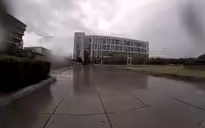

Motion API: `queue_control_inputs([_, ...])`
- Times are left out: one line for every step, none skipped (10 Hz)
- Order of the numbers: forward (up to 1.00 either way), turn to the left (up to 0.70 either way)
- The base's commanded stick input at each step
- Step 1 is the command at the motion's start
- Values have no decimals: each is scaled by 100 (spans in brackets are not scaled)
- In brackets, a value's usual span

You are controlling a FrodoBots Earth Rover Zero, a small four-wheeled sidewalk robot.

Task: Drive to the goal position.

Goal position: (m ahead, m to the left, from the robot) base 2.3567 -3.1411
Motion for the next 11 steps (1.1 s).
queue_control_inputs([70,27])
queue_control_inputs([70,27])
queue_control_inputs([70,27])
queue_control_inputs([70,27])
queue_control_inputs([70,12])
queue_control_inputs([70,0])
queue_control_inputs([70,0])
queue_control_inputs([70,0])
queue_control_inputs([70,0])
queue_control_inputs([70,0])
queue_control_inputs([70,0])
